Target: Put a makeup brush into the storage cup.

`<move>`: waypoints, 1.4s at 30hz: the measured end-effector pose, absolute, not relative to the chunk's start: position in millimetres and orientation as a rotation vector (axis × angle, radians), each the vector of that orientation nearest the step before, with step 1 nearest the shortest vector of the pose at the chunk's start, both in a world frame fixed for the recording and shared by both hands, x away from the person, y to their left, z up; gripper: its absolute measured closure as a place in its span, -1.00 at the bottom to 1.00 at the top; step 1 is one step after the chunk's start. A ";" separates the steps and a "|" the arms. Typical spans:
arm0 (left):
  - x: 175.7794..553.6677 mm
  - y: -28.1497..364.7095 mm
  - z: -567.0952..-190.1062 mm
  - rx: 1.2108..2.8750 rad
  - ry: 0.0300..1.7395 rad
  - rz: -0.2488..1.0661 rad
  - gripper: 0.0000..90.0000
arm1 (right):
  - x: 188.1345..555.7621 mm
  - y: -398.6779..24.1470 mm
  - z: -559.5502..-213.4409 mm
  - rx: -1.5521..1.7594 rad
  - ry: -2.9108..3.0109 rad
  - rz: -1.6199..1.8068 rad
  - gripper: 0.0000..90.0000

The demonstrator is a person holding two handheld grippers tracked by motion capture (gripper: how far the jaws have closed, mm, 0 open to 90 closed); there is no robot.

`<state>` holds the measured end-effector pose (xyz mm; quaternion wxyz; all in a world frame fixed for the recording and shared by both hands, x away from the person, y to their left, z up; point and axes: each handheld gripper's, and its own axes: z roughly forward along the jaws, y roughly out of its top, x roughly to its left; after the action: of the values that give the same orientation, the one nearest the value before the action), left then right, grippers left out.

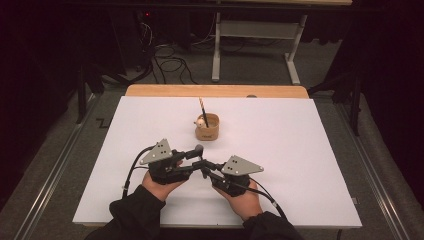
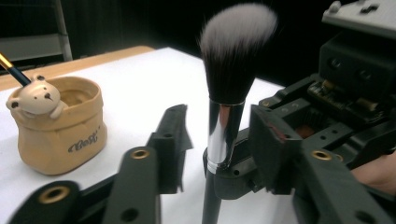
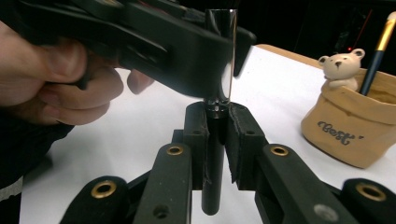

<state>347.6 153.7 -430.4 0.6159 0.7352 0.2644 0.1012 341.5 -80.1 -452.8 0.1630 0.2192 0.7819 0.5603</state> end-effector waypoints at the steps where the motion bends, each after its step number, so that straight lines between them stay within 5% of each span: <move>1: 347.3 154.7 -430.1 1.693 0.609 0.239 0.16 | 341.8 -80.8 -452.5 0.626 2.230 1.602 0.79; 42: 340.7 219.7 -456.9 1.700 0.814 0.486 -0.75 | 355.0 -122.5 -438.7 0.736 2.096 1.599 0.79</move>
<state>340.7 219.7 -456.9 0.5626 0.7221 0.3458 0.2063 355.0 -122.5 -438.7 0.2008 0.2634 0.7502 0.5723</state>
